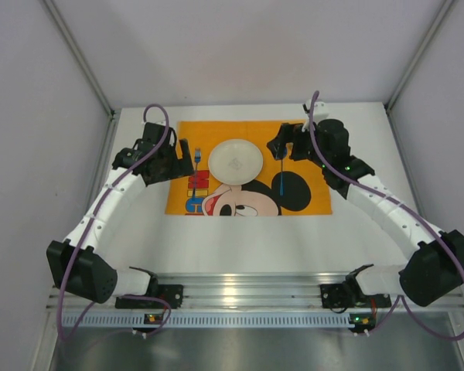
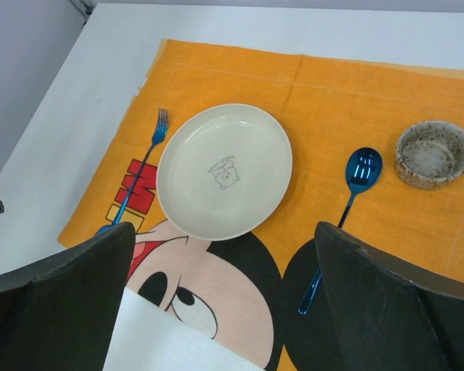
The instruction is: Set the dinner table for one person
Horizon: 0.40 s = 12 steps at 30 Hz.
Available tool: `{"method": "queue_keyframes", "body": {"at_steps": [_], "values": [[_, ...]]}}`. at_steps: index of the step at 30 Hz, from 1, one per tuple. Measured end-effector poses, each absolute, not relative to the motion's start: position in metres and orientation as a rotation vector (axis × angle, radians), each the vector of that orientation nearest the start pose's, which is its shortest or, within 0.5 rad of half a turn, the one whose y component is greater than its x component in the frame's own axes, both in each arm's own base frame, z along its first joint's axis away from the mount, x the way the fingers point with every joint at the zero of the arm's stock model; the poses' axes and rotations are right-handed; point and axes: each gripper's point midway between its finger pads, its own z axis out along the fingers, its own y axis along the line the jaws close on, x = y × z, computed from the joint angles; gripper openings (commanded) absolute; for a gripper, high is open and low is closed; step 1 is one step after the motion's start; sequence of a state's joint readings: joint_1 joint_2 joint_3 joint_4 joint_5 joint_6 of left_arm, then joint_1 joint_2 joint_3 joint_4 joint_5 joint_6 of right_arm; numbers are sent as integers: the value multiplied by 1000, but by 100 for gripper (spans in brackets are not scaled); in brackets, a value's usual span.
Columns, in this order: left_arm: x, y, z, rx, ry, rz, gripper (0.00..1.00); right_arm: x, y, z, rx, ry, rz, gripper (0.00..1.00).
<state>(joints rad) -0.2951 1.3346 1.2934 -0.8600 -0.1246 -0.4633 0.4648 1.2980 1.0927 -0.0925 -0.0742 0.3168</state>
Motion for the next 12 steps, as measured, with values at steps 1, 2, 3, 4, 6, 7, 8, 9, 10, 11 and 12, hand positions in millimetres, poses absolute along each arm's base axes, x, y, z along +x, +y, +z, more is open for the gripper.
{"method": "queue_keyframes", "body": {"at_steps": [1,2,3,4,6,7,8,9,10,11,12], "values": [[318,-93,201,-258,2457,-174,98,370,214,266,-194,1903,604,100],[318,-93,200,-257,2457,-173,98,370,214,266,-193,1903,604,100],[319,-92,201,-255,2457,-172,98,370,214,266,-193,1903,604,100],[319,-92,200,-252,2457,-170,98,370,214,266,-193,1903,604,100],[319,-91,200,-249,2457,-167,98,370,214,266,-192,1903,605,100],[319,-91,200,-246,2457,-166,98,370,214,266,-192,1903,605,100],[319,-91,200,-245,2457,-165,98,370,214,266,-191,1903,606,100],[319,-91,200,-245,2458,-164,98,370,215,266,-187,1904,608,100],[319,-91,200,-243,2458,-164,98,369,215,266,-185,1905,610,100],[319,-91,200,-242,2458,-163,98,369,215,266,-183,1905,611,100],[319,-90,200,-243,2457,-163,98,369,215,266,-178,1906,614,100]]}}
